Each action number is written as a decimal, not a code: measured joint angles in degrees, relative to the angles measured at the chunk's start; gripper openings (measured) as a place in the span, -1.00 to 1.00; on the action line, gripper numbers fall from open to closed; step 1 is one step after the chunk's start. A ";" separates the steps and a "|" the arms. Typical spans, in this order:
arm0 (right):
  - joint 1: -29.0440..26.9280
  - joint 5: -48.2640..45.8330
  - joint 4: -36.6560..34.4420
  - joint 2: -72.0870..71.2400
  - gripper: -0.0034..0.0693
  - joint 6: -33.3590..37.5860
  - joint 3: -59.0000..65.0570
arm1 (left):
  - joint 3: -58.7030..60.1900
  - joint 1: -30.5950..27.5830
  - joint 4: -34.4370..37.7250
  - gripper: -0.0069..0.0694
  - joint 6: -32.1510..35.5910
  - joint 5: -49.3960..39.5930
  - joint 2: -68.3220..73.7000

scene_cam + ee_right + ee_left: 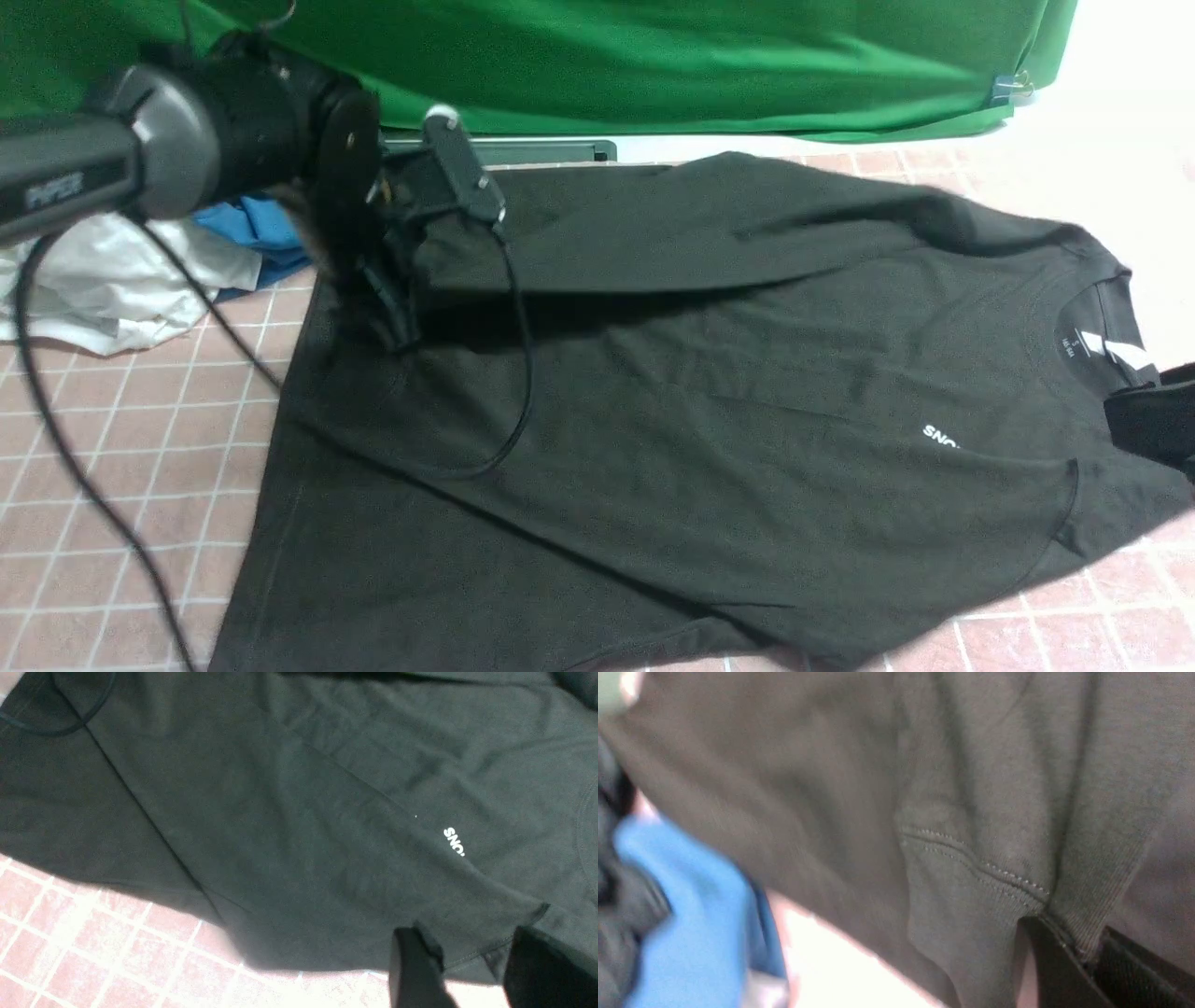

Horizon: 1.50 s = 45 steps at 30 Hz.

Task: Fold a long-sleeved shirt over a pink coffee tablecloth.
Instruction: 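Fold the left side of the dark shirt inward over its body with the left gripper, then grasp the near edge of the shirt at its hem and shoulder corners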

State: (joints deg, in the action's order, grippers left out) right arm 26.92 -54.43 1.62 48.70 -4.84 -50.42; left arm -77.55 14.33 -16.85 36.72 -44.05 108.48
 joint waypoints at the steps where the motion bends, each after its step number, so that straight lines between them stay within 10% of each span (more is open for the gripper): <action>1: 0.00 0.00 0.00 0.00 -0.18 0.32 0.00 | 1.29 0.00 -1.14 -0.71 -1.02 -0.11 -0.70; 11: 0.00 0.00 0.00 0.00 -0.18 2.40 0.00 | 6.14 0.00 2.29 -0.59 -5.36 -1.52 -4.86; 21: 0.00 -0.52 -0.06 0.00 -0.10 2.40 0.00 | 6.80 0.00 8.97 0.41 -22.50 -16.23 -7.14; 34: 0.00 -2.29 -0.08 0.00 0.09 2.68 2.19 | 37.53 0.02 19.84 -0.20 -35.96 -8.68 -34.84; 45: 0.00 1.60 -1.62 0.00 0.09 4.00 4.07 | 49.95 0.02 11.61 0.17 -50.21 2.96 -35.62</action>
State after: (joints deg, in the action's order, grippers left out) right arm 26.92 -52.83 0.00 48.70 -0.85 -46.35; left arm -27.60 14.35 -5.24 -13.49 -41.09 72.86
